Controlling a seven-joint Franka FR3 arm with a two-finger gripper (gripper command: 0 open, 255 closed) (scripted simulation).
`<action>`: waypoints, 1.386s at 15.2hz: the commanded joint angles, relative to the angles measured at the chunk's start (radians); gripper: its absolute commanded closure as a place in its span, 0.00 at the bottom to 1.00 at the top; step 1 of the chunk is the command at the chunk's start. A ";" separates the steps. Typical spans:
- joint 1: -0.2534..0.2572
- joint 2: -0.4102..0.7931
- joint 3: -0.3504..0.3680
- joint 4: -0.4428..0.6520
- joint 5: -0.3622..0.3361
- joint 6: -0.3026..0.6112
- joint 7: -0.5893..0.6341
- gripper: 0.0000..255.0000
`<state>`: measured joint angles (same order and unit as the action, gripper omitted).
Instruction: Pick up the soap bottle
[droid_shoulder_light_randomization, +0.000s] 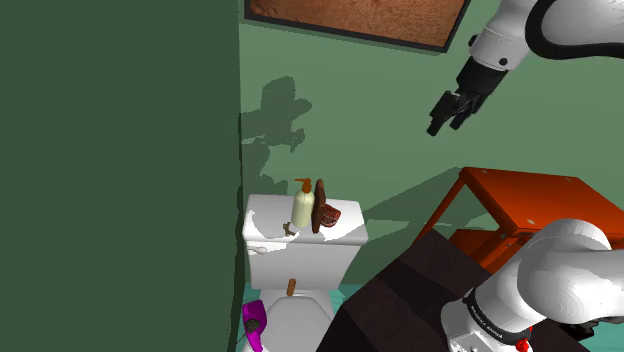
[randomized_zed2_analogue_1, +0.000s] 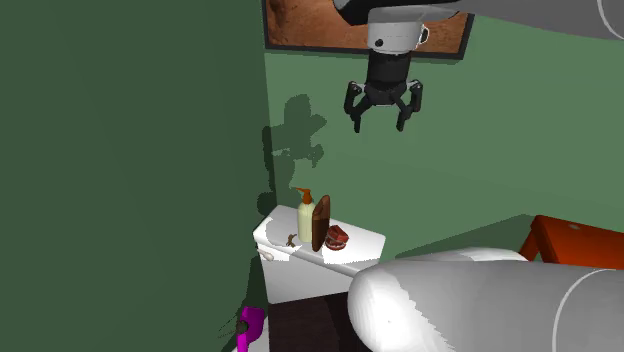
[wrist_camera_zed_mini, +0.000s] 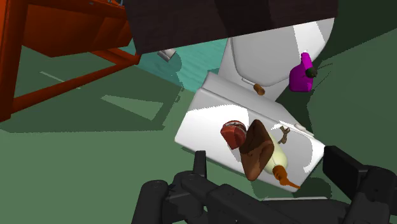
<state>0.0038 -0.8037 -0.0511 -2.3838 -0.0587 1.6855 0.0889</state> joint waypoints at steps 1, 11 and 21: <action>0.000 0.000 0.000 0.000 0.000 0.000 0.000 0.00; 0.031 0.279 0.034 -0.058 0.016 0.325 0.038 0.00; 0.053 0.643 0.069 0.024 0.011 0.595 0.077 0.00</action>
<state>0.0545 -0.1931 0.0142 -2.3676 -0.0459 2.2557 0.1612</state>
